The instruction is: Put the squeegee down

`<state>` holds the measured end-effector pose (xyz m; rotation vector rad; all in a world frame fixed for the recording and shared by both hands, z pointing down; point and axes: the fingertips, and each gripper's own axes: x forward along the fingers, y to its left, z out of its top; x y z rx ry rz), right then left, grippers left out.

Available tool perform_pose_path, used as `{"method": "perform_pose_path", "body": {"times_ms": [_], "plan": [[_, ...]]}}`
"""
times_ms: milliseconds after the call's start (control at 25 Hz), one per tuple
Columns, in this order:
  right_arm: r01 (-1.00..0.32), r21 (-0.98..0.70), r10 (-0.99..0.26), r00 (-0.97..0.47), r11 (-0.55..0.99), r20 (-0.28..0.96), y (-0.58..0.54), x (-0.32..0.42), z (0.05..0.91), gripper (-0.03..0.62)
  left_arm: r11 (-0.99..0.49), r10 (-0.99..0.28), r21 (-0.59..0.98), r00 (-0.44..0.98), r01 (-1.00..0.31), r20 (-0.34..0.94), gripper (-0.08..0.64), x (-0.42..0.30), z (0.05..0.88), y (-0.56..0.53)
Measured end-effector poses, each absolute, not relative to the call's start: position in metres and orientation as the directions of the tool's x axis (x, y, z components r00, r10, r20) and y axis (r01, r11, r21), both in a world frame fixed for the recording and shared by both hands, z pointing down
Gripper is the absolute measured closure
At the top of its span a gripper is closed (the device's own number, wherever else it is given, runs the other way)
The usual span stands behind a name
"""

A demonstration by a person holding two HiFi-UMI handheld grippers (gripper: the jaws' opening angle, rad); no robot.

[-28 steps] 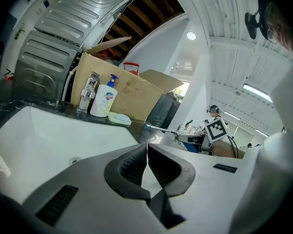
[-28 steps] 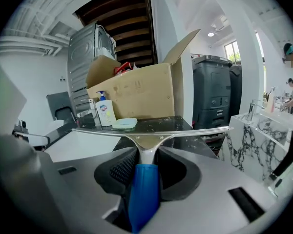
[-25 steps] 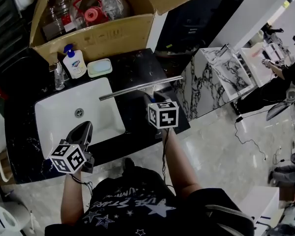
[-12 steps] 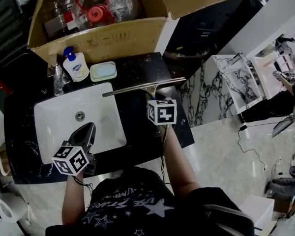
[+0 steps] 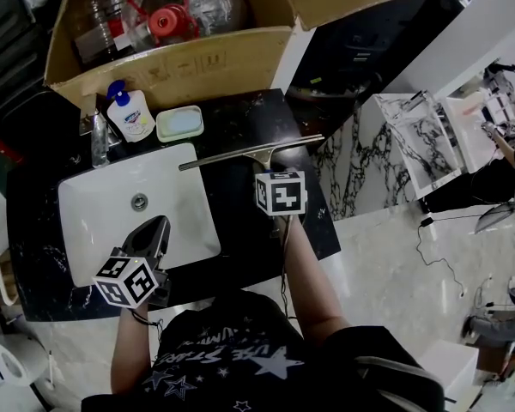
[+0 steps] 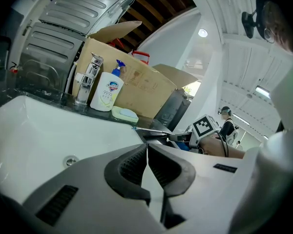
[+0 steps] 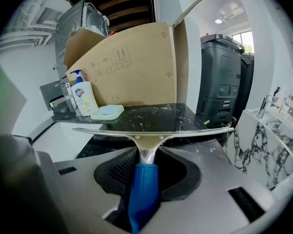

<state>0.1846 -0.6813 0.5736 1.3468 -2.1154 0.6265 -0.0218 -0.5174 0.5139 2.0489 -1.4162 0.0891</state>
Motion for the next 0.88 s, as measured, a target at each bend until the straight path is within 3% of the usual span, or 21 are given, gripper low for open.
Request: {"method": "perform_pose_path", "body": {"times_ms": [880], "plan": [[-0.928, -0.038, -0.663, -0.293, 0.371, 0.689, -0.679, 0.182, 0.574, 0.449, -0.21, -0.83, 0.47, 0.41, -0.857, 0.378, 0.537, -0.019, 0.511, -0.496]]}}
